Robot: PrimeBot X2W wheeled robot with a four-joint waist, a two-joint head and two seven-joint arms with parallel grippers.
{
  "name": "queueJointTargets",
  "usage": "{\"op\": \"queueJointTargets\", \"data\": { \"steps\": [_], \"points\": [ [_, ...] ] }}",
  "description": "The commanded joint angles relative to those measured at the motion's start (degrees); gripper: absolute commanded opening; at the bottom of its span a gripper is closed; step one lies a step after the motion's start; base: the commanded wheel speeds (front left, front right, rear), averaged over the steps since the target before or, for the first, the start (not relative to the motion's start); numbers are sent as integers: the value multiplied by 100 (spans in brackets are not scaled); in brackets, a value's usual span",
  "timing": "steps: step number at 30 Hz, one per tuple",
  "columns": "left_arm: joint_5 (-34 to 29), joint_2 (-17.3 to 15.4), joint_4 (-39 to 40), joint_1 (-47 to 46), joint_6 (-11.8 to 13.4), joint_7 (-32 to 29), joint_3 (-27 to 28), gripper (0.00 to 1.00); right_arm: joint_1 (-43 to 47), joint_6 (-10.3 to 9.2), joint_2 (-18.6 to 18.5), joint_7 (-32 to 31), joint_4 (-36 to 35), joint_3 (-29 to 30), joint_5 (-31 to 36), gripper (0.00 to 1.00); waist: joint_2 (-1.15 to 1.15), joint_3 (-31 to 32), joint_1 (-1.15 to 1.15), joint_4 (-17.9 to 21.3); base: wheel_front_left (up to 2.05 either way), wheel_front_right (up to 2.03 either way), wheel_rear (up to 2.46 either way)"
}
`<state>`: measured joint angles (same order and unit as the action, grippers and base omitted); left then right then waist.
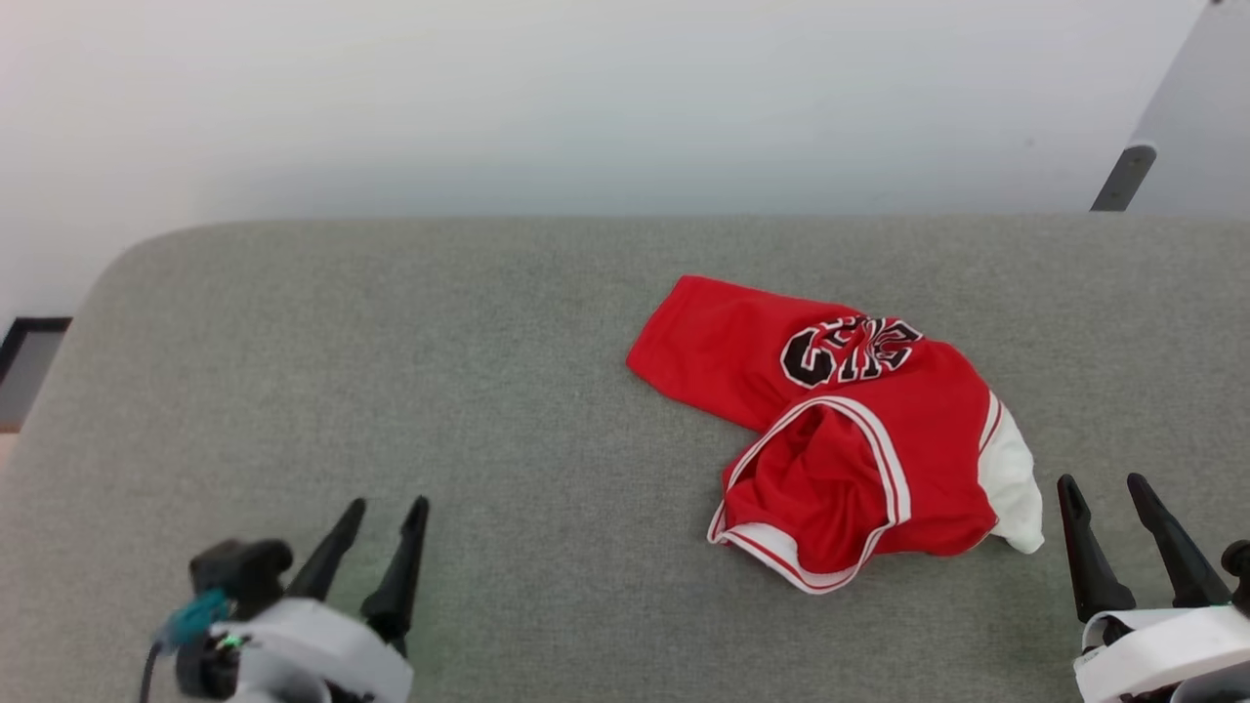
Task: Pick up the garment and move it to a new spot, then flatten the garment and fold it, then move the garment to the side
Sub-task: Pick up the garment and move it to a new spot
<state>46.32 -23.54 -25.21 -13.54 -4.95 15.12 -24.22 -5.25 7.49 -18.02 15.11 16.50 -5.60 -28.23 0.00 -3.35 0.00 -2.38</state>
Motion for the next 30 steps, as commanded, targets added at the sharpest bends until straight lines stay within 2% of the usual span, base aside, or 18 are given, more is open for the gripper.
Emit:
{"op": "queueJointTargets", "data": {
  "steps": [1, 7, 11, 18, 25, 30],
  "points": [
    [-306, 74, 168, 227, 52, 1, 273, 100, -21, 0, 8, 4, -30, 22, -50, 100, 0, 87, 0, 55, 0, 0, 0],
    [-1325, 378, 883, 846, 138, 2, 1288, 100, -189, 0, 64, 5, -156, -30, -124, 100, 0, 165, 0, 204, 0, 0, 0],
    [-1703, 648, 1244, 1140, 105, 2, 1796, 100, -253, 0, 91, 4, -232, -46, -140, 100, 0, 169, 0, 294, 0, 0, 0],
    [-2106, 968, 1319, 1421, -57, 2, 2125, 100, -252, 0, 107, 5, -193, -98, -160, 100, 0, 139, 0, 380, 0, 0, 0],
    [-2241, 1129, 1239, 1430, -173, 2, 2292, 100, -247, 0, 110, 4, -167, -75, -153, 100, 0, 141, 0, 378, 0, 0, 0],
    [-2245, 1263, 1223, 1489, -213, 2, 2384, 100, -376, 0, 8, -43, -14, -277, -192, 100, 0, 140, 0, 382, 0, 0, 0]
  ]
}}
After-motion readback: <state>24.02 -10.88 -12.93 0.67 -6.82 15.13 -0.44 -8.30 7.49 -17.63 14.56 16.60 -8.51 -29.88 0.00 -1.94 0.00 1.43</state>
